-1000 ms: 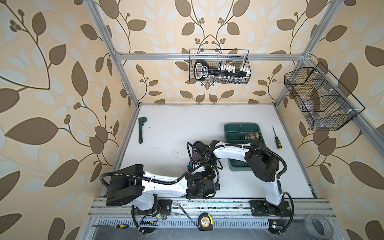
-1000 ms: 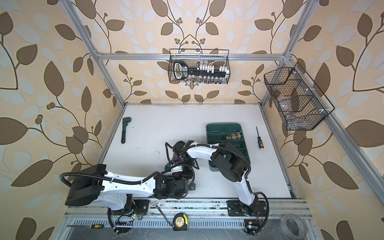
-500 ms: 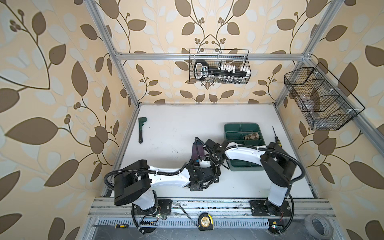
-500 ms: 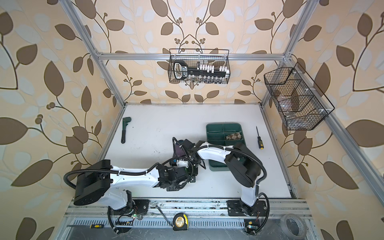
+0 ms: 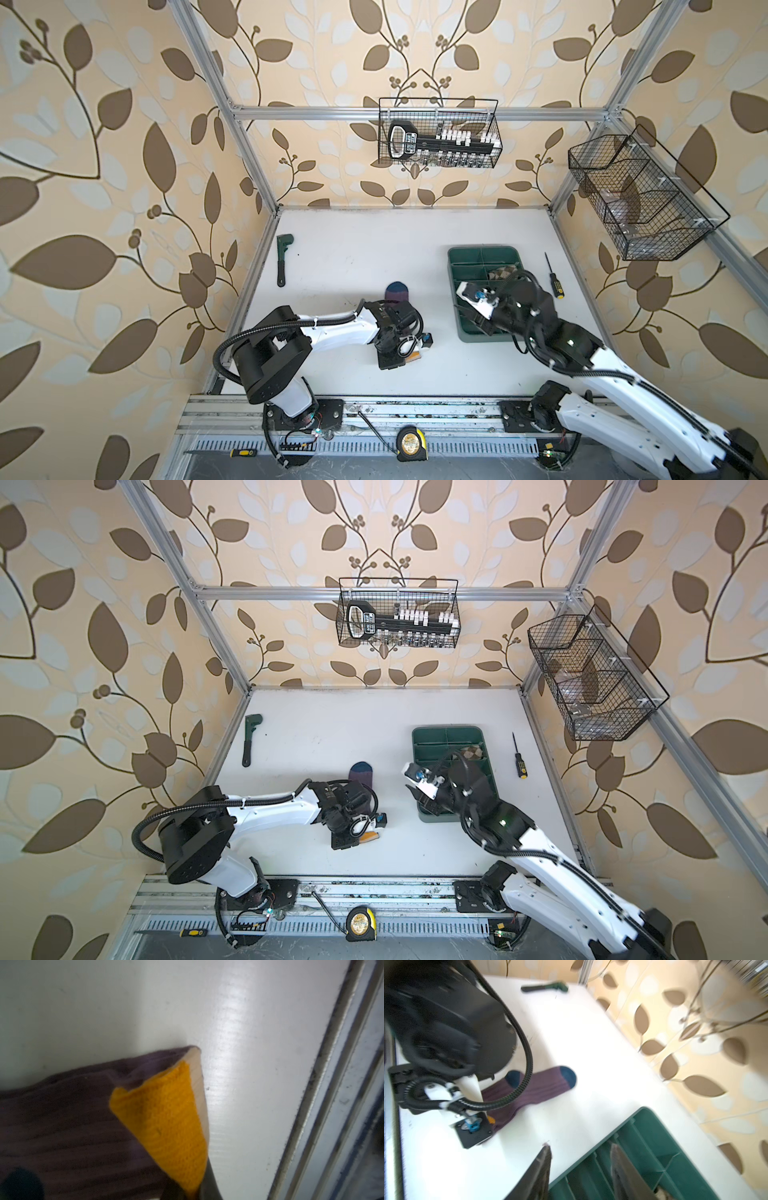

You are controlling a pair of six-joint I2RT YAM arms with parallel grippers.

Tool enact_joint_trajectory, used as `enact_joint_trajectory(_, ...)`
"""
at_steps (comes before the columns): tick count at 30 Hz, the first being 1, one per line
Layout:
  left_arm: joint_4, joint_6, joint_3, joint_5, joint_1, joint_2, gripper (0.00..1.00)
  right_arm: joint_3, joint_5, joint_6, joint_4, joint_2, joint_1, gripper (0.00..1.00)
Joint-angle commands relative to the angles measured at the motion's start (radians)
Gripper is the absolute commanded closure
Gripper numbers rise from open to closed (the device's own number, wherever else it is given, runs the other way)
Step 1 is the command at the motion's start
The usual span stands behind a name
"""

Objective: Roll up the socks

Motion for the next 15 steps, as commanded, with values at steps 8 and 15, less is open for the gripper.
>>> enact_joint_trajectory(8, -0.176, 0.068, 0.112, 0.237, 0.129, 0.138, 1.0, -0.194, 0.537, -0.413, 0.169, 0.11, 0.575, 0.41)
enact_joint_trajectory(15, -0.186, 0.067, 0.129, 0.239, 0.136, 0.168, 1.0, -0.088, 0.496, -0.427, 0.404, 0.597, 0.608, 0.38)
